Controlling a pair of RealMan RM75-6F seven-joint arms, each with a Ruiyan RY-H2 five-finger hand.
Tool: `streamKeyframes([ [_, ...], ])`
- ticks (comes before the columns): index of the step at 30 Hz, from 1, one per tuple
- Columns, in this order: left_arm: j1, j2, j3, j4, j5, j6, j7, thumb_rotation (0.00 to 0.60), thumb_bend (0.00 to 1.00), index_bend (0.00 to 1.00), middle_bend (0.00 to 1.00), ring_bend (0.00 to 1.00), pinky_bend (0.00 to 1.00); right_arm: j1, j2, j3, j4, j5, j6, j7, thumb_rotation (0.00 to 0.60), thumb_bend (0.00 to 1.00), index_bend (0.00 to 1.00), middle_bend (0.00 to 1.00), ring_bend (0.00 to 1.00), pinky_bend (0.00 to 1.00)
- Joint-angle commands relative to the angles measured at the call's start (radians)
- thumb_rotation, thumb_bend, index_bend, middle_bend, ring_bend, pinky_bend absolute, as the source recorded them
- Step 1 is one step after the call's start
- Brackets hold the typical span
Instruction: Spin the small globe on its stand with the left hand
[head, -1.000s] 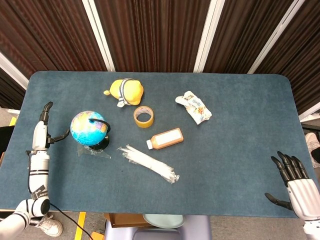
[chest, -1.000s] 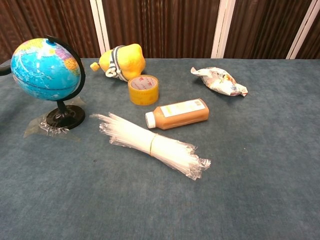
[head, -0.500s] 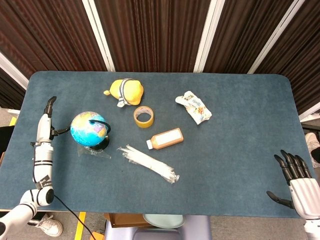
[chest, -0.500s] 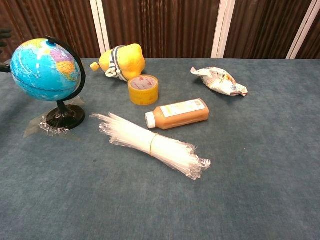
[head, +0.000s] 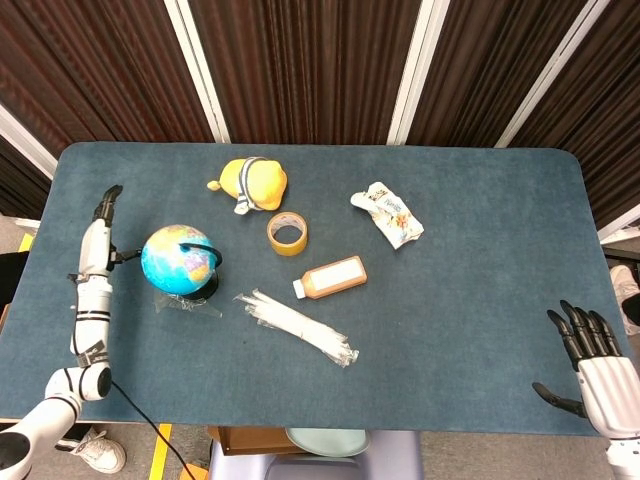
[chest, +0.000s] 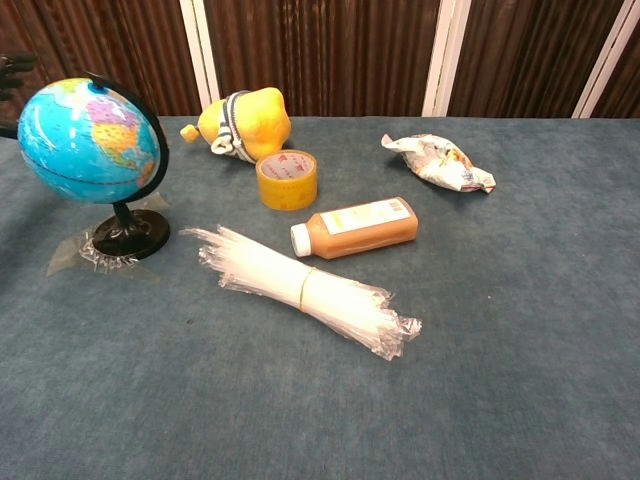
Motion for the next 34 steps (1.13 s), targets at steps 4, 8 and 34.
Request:
streamKeyframes([
  [4, 0.049, 0.045, 0.006, -0.020, -0.017, 0.009, 0.016, 0.600, 0.34, 0.00, 0.00, 0.00, 0.00, 0.006, 0.003, -0.010, -0.003, -0.018, -0.010, 0.000, 0.600, 0.07, 0.00, 0.00, 0.00, 0.00],
  [8, 0.089, 0.081, 0.021, -0.062, -0.006, 0.058, 0.037, 0.600, 0.36, 0.00, 0.00, 0.00, 0.00, 0.011, 0.001, -0.015, -0.007, -0.028, -0.020, -0.008, 0.600, 0.07, 0.00, 0.00, 0.00, 0.00],
  [34, 0.472, 0.571, 0.402, -0.942, 0.363, 0.438, 0.729, 0.600, 0.40, 0.00, 0.00, 0.00, 0.00, 0.041, -0.026, -0.037, -0.027, -0.043, -0.088, -0.060, 0.600, 0.07, 0.00, 0.00, 0.00, 0.00],
])
